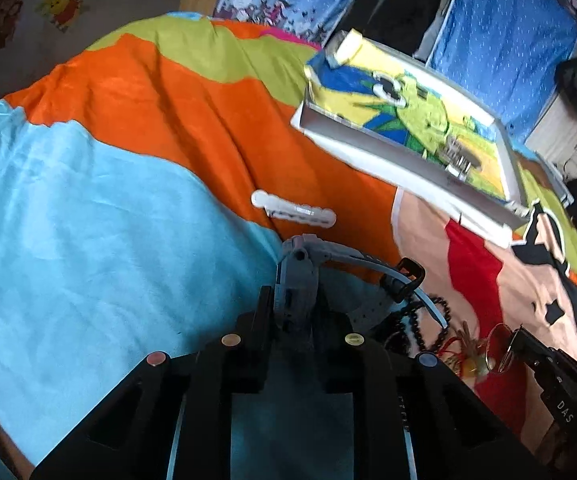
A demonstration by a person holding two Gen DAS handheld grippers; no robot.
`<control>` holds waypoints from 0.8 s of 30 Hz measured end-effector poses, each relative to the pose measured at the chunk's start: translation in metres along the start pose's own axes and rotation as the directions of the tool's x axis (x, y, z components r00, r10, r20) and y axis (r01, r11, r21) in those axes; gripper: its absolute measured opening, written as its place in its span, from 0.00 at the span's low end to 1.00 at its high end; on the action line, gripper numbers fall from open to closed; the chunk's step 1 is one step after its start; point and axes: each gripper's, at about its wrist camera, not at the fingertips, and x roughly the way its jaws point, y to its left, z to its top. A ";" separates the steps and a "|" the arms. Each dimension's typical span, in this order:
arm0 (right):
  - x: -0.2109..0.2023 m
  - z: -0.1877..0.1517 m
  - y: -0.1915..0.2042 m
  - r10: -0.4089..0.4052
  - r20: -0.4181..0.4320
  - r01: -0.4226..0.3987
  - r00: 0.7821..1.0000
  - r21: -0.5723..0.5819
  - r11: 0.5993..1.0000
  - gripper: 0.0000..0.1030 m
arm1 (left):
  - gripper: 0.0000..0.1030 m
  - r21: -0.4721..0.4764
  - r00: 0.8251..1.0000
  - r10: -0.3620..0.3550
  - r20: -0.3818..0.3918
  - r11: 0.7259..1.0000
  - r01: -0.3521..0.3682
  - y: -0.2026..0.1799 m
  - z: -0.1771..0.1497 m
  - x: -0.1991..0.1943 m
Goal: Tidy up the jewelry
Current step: 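Grasp the light blue watch with the left tool while the right tool grasps a metal hoop bangle, then carry the watch with the left tool while the right tool carries the bangle onto the tray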
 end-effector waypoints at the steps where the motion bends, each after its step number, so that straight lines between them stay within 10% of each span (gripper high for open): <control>1: -0.005 0.001 0.000 -0.001 0.023 0.001 1.000 0.002 1.000 0.05 | 0.14 -0.007 1.000 -0.005 0.016 1.000 0.005 0.000 0.000 -0.006; 24: -0.053 0.064 -0.015 0.013 0.354 -0.032 0.935 0.047 0.998 0.04 | 0.14 0.019 0.988 -0.099 0.119 0.995 0.097 -0.049 0.042 -0.040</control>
